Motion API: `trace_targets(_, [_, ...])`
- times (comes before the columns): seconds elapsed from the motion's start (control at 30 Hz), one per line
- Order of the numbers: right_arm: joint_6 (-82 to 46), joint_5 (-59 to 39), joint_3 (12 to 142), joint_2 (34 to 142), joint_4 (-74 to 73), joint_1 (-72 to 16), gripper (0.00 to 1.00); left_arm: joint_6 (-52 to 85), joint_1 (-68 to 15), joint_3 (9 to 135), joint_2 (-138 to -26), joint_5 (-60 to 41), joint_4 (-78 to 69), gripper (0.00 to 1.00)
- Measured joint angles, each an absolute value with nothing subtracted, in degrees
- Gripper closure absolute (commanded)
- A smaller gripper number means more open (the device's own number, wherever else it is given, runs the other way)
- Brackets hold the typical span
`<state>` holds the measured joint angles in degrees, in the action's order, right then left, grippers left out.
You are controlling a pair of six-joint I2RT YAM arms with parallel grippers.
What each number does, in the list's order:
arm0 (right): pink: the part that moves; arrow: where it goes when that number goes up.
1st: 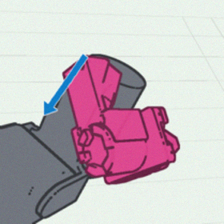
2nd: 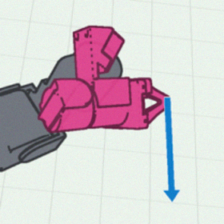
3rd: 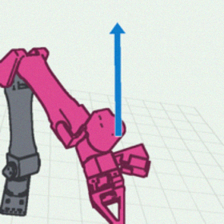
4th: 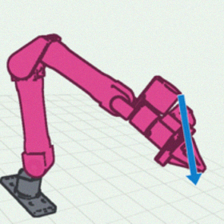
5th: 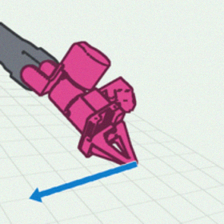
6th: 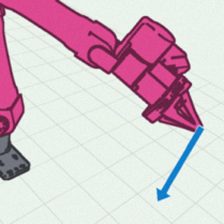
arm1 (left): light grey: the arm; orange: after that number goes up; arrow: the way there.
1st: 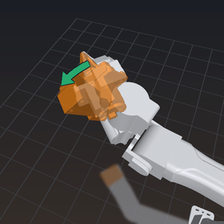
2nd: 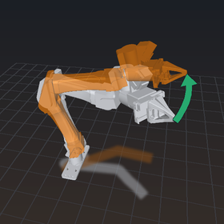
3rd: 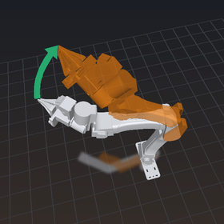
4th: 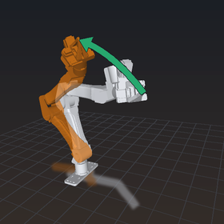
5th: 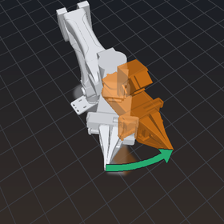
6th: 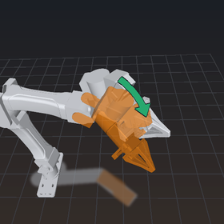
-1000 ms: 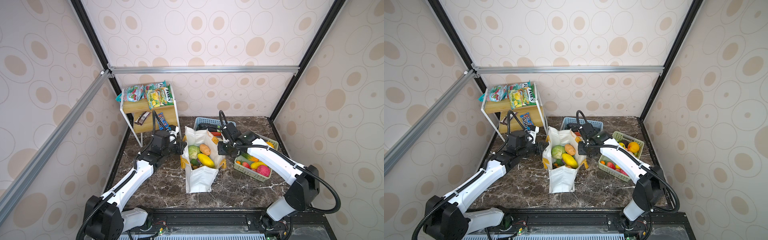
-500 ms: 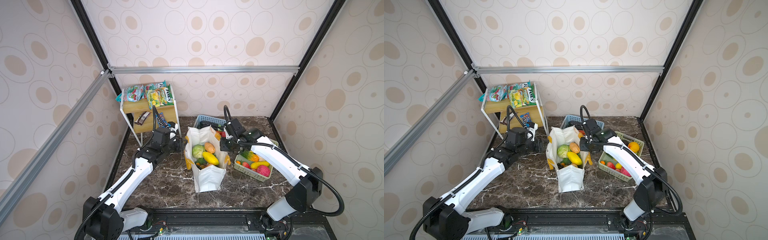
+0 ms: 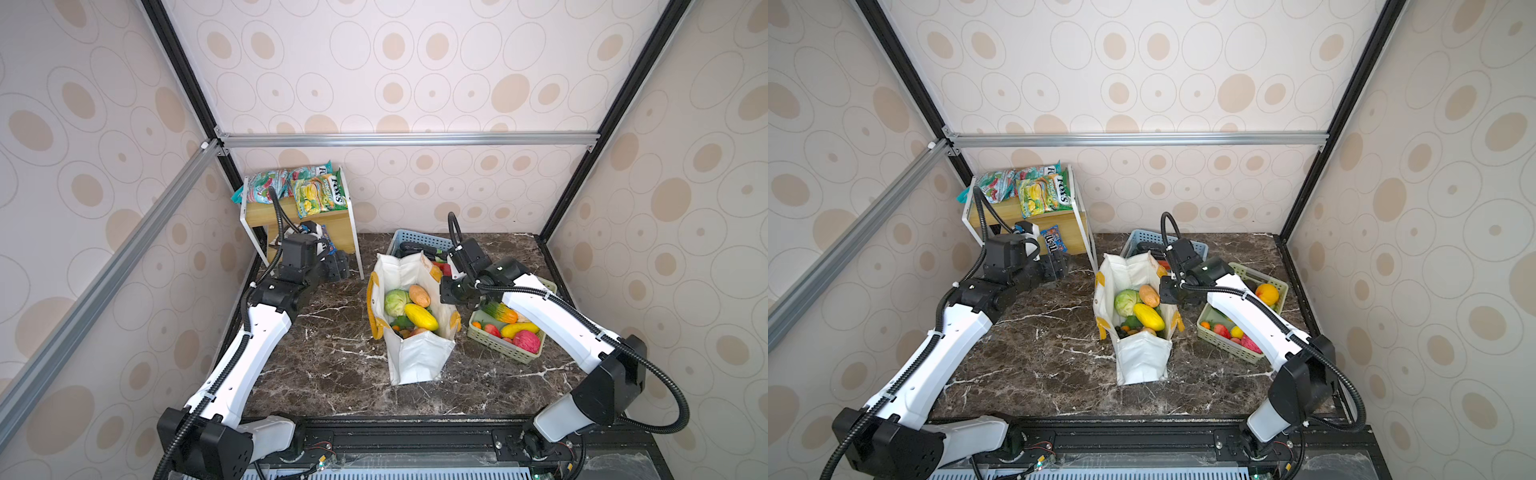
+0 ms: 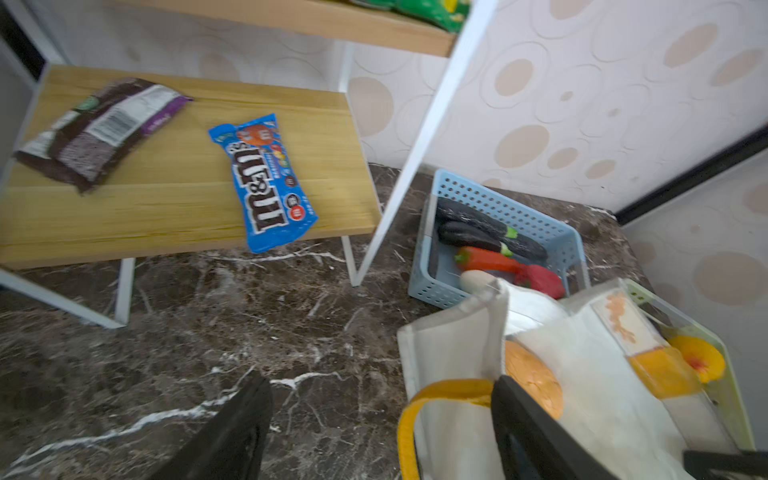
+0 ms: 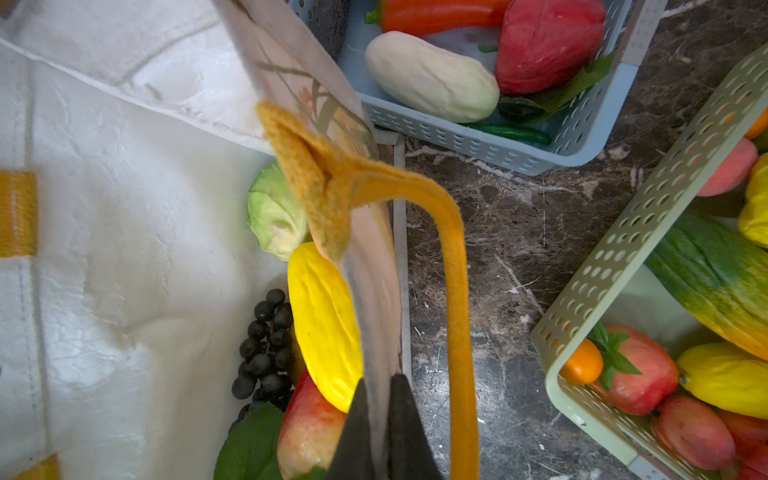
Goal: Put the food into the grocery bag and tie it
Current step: 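Grasp a yellow handle with the right gripper while the left gripper moves to the shelf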
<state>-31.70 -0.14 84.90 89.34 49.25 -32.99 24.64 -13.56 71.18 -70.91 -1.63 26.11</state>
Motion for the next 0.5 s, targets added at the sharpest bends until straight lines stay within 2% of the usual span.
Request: trace_targets(0.5, [-31.44,-1.52,85.32,89.36,49.23,-32.97,1.0,25.78,-10.48,71.18,-80.77,4.47,21.65,0.19])
